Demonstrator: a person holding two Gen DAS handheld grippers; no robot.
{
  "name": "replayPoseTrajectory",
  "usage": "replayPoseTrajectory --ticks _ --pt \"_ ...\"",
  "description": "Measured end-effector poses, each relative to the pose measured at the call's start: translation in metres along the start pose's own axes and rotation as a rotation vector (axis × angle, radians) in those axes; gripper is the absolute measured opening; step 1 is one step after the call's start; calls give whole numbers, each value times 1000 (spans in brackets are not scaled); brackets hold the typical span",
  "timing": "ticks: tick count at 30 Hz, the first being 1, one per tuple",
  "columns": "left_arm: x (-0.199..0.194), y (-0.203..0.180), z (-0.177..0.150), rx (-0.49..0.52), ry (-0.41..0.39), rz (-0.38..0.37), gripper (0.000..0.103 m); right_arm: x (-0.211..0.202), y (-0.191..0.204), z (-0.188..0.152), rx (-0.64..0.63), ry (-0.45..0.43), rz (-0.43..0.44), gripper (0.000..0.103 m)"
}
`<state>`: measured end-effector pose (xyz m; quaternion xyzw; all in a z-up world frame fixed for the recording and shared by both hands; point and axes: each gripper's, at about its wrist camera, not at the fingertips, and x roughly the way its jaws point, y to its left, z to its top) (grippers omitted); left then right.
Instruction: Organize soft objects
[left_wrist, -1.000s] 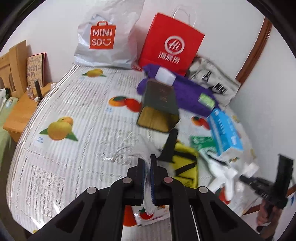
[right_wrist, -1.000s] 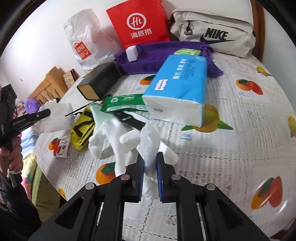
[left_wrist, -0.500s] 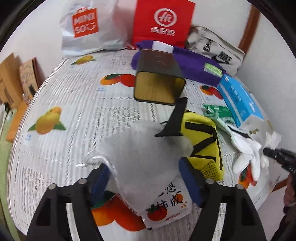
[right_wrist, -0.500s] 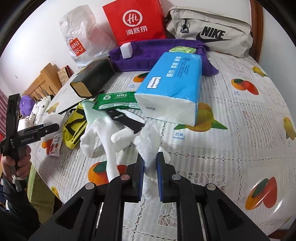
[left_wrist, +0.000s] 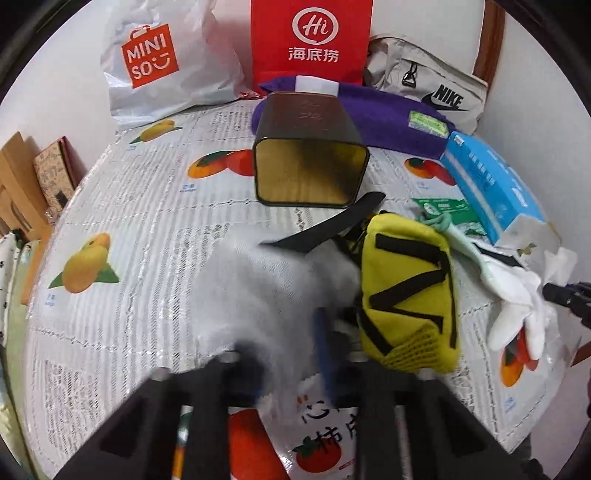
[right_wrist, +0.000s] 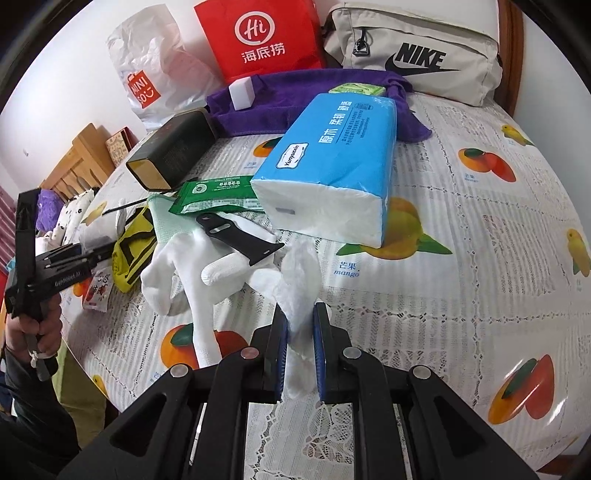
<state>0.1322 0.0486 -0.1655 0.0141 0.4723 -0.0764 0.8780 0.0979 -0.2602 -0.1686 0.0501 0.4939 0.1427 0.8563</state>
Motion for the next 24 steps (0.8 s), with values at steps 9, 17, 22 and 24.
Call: replayPoseTrajectory --ticks 9,17,22,24 --pt "-17 16 -3 -67 -41 -24 4 -3 0 -6 -3 -8 0 14" --pt "-48 23 -1 -92 -98 1 4 -16 3 -8 -17 -45 12 10" --pt "-68 20 -2 -96 -133 -12 4 -25 4 -9 -15 -65 19 10" --pt "-75 18 -2 -90 -147 -18 4 -28 6 -10 -19 -71 17 10"
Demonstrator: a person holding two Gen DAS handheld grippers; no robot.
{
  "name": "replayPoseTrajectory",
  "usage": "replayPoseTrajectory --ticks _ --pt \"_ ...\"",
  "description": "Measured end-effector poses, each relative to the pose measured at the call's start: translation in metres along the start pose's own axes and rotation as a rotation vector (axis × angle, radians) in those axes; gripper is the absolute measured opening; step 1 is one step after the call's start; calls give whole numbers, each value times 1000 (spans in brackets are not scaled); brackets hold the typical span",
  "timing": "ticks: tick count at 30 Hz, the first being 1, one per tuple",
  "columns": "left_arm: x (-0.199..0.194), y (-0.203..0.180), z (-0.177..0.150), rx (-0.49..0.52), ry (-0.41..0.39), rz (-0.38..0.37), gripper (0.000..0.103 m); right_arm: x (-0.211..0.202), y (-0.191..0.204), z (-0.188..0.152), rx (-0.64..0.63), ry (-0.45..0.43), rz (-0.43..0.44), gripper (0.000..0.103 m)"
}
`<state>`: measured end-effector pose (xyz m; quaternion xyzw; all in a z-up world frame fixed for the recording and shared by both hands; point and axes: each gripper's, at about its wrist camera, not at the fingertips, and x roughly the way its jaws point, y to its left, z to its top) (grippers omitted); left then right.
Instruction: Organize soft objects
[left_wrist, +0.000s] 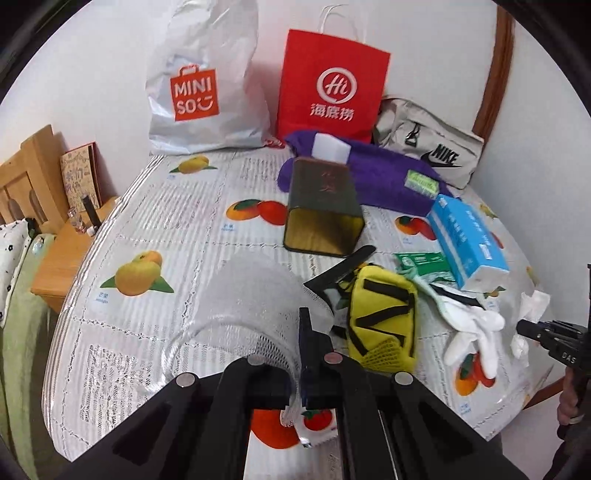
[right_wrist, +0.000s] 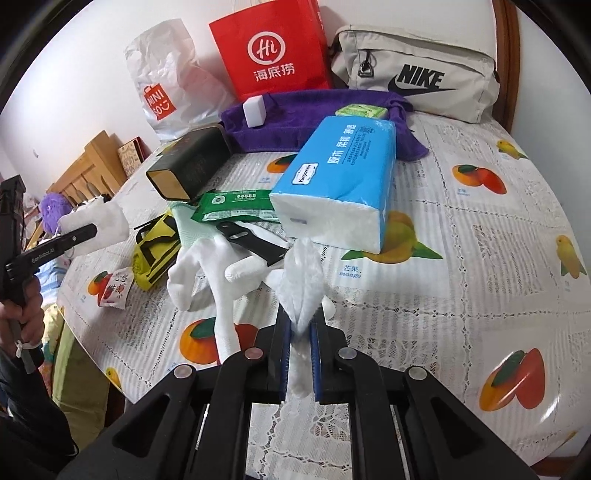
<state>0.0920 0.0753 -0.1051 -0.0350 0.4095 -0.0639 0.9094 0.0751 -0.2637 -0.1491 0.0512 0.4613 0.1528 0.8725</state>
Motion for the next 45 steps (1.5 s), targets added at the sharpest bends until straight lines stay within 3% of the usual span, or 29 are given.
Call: replayPoseTrajectory --ticks 11,23,45 --pt "-4 -20 2 -3 3 -29 4 -14 4 2 -7 -19 -32 10" --pt "10 -30 24 -11 25 -49 4 -1 3 24 1 -17 -8 10" --pt "36 -49 112 6 6 -65 4 -12 1 122 -45 -98 -20 10"
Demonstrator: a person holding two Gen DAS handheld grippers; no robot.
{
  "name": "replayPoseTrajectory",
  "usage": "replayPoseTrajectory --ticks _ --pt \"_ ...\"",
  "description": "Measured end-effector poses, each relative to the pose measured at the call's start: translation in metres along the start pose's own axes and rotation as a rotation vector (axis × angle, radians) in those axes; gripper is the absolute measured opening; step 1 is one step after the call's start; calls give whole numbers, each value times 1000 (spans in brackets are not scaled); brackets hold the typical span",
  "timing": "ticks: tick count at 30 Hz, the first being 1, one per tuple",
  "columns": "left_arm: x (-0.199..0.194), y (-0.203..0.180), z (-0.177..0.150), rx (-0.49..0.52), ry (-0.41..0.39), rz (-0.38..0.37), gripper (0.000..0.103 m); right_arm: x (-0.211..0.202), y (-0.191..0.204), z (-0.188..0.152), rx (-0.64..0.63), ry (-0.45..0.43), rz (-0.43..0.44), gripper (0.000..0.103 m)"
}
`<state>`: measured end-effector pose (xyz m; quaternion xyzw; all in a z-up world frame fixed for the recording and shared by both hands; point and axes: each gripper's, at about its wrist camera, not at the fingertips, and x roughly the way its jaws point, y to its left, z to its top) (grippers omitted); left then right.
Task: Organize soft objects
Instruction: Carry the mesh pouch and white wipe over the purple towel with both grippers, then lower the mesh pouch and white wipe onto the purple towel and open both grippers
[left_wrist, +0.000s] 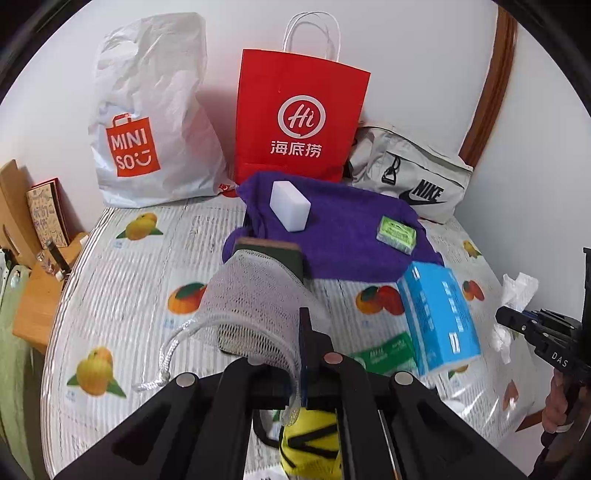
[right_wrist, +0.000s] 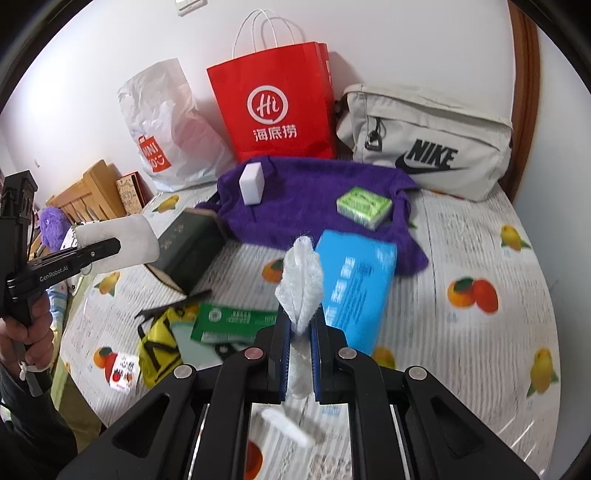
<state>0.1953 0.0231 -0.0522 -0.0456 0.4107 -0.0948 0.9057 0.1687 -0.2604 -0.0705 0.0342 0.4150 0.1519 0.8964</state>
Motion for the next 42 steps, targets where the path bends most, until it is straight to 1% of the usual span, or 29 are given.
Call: replayPoseTrajectory --ticks 10,13,20,23,29,32,36,42 --pt "35 6 44 -9 20 10 4 28 -10 45 -2 -6 -6 10" --pt "48 8 56 -17 31 -8 4 39 -15 58 4 -4 -13 10" --pt "84 1 81 2 61 -58 4 69 -26 83 5 8 -23 10" --pt "99 -7 90 21 74 -95 4 84 -33 93 11 16 -26 10" --pt "137 -32 108 94 115 -118 4 113 -45 108 24 45 -26 10" --pt "156 -42 111 129 145 -130 4 126 -50 113 27 59 -27 10" --pt "180 -43 111 145 189 -111 4 143 -56 118 21 84 -32 10" --pt "205 -34 114 147 221 -55 4 165 -66 124 23 123 -48 10"
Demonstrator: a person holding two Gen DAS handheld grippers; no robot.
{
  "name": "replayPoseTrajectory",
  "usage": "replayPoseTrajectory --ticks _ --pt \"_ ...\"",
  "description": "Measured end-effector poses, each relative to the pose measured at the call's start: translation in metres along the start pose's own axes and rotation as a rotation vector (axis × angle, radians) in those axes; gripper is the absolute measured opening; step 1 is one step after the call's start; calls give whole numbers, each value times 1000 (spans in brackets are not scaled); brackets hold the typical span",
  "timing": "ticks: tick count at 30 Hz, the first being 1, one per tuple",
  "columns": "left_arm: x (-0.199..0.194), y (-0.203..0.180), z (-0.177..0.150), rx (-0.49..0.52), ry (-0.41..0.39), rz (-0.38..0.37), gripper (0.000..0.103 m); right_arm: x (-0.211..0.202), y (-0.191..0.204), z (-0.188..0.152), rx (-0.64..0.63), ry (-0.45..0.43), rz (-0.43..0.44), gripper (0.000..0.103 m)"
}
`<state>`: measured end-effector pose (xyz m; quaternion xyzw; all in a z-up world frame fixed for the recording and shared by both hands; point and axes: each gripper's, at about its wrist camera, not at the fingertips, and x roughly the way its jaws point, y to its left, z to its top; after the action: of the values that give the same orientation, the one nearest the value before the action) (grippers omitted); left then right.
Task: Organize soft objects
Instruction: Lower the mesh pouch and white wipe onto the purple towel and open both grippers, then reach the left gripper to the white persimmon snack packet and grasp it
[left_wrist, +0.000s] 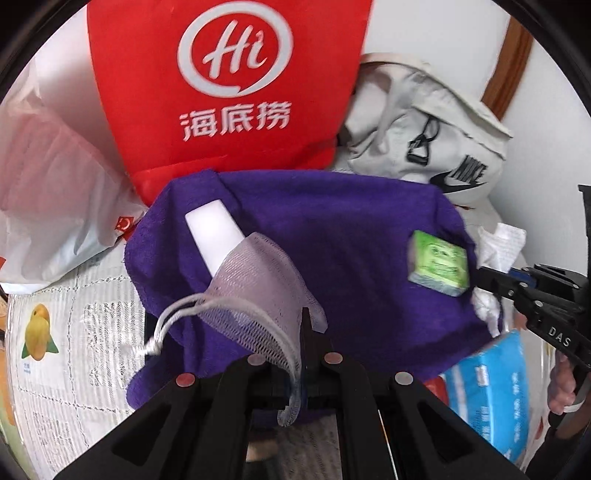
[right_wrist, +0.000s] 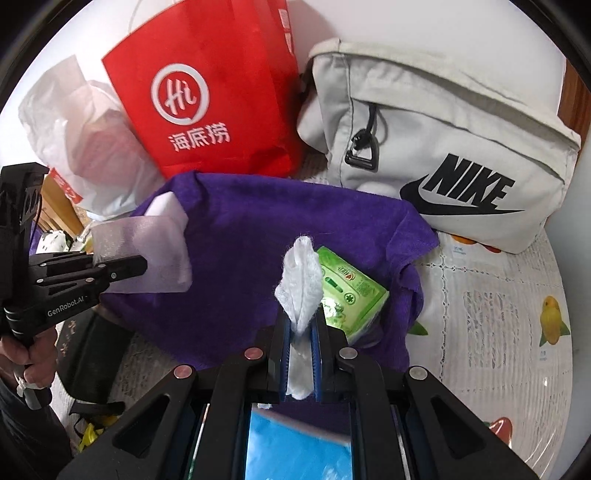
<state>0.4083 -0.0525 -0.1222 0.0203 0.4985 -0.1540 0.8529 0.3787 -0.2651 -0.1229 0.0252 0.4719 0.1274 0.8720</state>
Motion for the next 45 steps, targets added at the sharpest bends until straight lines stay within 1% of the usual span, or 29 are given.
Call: replayPoseTrajectory --ticks 7,10,11,13,14,15,16,17,18,19,21,22,26,29,36,40,42,45 --pt "10 7 1 -17 24 6 4 19 1 1 -19 48 -8 10" --pt "12 7 2 -19 29 6 4 25 0 1 -10 55 -12 10" --pt "13 7 2 -22 36 5 5 26 0 1 -9 56 -21 10" --pt "13 8 2 -24 46 -3 10 27 1 2 -20 59 -35 10" --pt "12 7 1 -24 48 -3 16 26 1 2 -23 56 -33 11" --pt "10 8 0 -23 47 0 23 28 4 4 -26 57 -33 13" --pt "9 9 -1 -23 44 6 26 28 4 4 -28 58 -32 18" --pt "7 9 -1 -24 41 13 33 28 4 4 -28 58 -32 23" --pt "7 11 -1 -26 39 19 39 28 4 4 -31 58 -32 35" --pt "4 12 -2 -27 34 24 43 27 4 3 -36 54 -36 46" --pt "-1 13 -2 -24 21 39 59 23 4 2 -41 34 -50 55" --pt "-3 14 -3 -23 16 50 61 21 3 2 -41 28 -51 55" --pt "-12 20 -2 -34 16 83 62 16 -2 1 -26 25 -37 55" --pt "-20 24 -5 -48 14 93 62 10 -3 -2 -20 20 -38 55" --pt "-50 30 -14 -73 -11 112 62 -20 -1 -13 12 -15 -33 55" --pt "-77 32 -25 -76 -51 102 62 -41 8 -23 22 -37 -15 55" --pt "-92 28 -33 -68 -85 110 62 -51 15 -30 20 -48 -7 55" --pt "-112 23 -45 -52 -113 128 62 -66 25 -41 24 -56 8 55"
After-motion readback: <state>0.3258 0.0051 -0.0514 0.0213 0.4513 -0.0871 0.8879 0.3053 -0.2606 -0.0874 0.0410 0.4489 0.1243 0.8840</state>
